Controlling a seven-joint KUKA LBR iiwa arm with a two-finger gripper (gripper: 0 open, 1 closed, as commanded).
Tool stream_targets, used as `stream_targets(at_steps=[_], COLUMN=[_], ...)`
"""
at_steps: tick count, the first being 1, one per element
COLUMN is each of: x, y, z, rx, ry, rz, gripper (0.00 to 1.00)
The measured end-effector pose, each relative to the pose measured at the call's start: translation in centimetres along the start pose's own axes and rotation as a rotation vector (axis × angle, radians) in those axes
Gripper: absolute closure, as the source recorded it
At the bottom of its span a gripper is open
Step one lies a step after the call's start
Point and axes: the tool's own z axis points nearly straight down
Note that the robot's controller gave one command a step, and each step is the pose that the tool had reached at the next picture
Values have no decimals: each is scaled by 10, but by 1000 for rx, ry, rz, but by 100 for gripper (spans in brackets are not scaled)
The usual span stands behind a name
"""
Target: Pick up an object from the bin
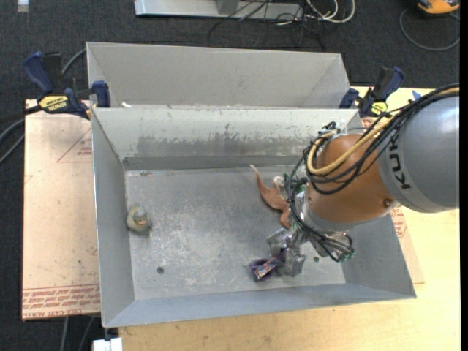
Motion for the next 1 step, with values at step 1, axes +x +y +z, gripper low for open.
stream_targets(at_steps=[1], x=[0], y=[0], z=[0], rx=[0], ry=[0], rz=[0], gripper=[100])
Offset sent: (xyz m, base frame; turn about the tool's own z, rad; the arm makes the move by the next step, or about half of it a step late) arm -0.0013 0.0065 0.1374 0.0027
